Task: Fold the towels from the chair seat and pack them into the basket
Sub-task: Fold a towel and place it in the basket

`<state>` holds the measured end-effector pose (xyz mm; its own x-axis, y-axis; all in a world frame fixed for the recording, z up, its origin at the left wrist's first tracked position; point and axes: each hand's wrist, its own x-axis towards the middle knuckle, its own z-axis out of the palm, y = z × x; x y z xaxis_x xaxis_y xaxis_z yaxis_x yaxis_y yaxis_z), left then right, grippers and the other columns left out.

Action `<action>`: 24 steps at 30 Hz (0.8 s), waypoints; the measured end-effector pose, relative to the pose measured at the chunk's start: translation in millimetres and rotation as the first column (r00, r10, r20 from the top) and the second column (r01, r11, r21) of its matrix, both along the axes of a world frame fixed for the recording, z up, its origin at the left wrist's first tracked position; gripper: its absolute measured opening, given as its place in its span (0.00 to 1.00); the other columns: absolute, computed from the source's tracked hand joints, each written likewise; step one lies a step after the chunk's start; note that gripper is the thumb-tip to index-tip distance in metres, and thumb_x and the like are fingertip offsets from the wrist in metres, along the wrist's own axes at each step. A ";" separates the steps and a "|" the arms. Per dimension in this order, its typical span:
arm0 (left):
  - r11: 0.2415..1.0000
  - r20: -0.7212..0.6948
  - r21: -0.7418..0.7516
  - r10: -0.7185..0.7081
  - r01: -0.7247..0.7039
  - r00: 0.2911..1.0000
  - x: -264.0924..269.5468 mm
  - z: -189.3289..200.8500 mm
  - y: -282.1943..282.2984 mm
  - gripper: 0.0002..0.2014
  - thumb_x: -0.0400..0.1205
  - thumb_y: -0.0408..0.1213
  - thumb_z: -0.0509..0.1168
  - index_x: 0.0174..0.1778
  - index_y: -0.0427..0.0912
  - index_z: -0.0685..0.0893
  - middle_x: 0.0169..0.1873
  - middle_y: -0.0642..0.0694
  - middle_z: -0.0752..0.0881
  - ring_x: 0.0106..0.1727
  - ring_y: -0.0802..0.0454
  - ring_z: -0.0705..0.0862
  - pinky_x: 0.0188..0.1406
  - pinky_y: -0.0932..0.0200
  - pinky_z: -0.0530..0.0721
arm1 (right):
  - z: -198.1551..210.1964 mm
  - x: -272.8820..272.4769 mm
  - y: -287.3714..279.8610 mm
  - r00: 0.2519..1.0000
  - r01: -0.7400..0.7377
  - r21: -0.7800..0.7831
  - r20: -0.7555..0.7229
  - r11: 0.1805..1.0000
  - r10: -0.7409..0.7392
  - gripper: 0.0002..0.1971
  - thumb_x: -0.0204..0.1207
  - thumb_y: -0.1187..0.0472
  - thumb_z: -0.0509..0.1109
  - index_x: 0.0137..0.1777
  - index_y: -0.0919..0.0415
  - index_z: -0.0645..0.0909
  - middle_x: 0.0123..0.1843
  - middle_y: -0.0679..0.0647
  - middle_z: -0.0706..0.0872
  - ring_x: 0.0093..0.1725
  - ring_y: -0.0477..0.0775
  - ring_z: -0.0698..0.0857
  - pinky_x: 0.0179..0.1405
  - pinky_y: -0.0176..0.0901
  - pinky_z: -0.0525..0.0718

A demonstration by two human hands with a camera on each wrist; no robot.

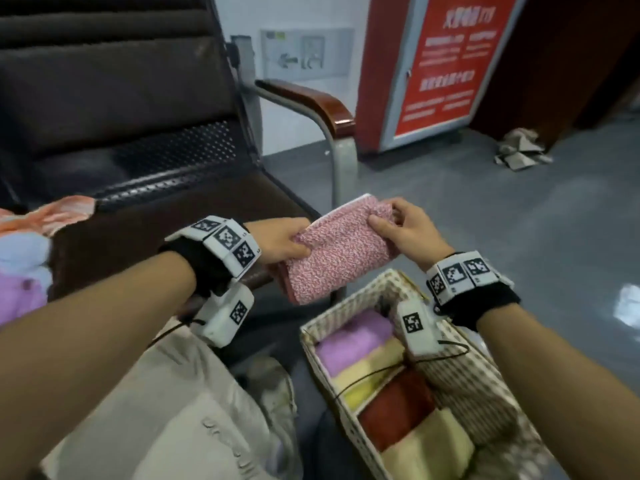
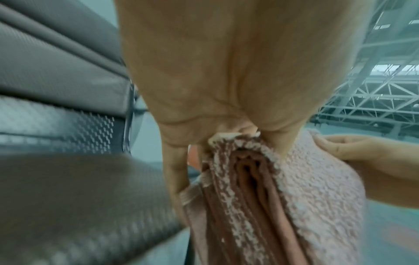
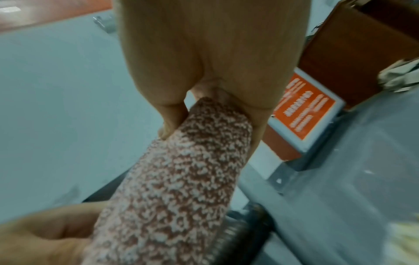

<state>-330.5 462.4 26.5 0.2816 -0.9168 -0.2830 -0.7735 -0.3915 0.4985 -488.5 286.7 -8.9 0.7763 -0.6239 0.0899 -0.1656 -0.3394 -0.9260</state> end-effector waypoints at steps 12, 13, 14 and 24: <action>0.943 -0.138 0.290 -0.126 0.162 0.982 -93.7 -214.8 -49.3 0.14 0.83 0.40 0.62 0.60 0.36 0.75 0.59 0.36 0.82 0.61 0.41 0.80 0.49 0.60 0.71 | -176.4 -99.4 -17.9 0.810 0.065 -0.040 -0.582 0.997 -0.076 0.21 0.80 0.51 0.67 0.68 0.62 0.74 0.64 0.60 0.82 0.64 0.61 0.80 0.62 0.48 0.75; 0.932 -0.140 0.317 -0.136 0.174 0.981 -97.8 -223.7 -48.4 0.14 0.83 0.41 0.62 0.61 0.36 0.75 0.60 0.37 0.82 0.62 0.42 0.80 0.50 0.61 0.70 | -186.9 -98.9 -17.6 0.770 0.056 -0.044 -0.634 0.997 -0.071 0.21 0.80 0.49 0.66 0.67 0.61 0.75 0.63 0.60 0.83 0.63 0.61 0.80 0.60 0.47 0.74; 0.923 -0.148 0.336 -0.144 0.187 0.978 -101.4 -231.6 -47.7 0.16 0.84 0.41 0.62 0.64 0.37 0.75 0.63 0.38 0.81 0.64 0.43 0.79 0.53 0.61 0.71 | -197.4 -98.0 -16.9 0.728 0.046 -0.044 -0.682 0.998 -0.064 0.22 0.80 0.47 0.65 0.66 0.61 0.76 0.63 0.60 0.83 0.63 0.61 0.80 0.60 0.47 0.74; 0.944 -0.035 0.298 -0.140 0.144 0.990 -69.6 -204.2 -51.2 0.18 0.83 0.37 0.59 0.69 0.44 0.78 0.67 0.42 0.80 0.68 0.46 0.78 0.66 0.58 0.74 | -235.8 -77.0 -4.7 0.616 0.068 -0.106 -0.778 0.992 -0.125 0.20 0.79 0.49 0.67 0.64 0.62 0.77 0.59 0.62 0.85 0.57 0.62 0.84 0.52 0.44 0.77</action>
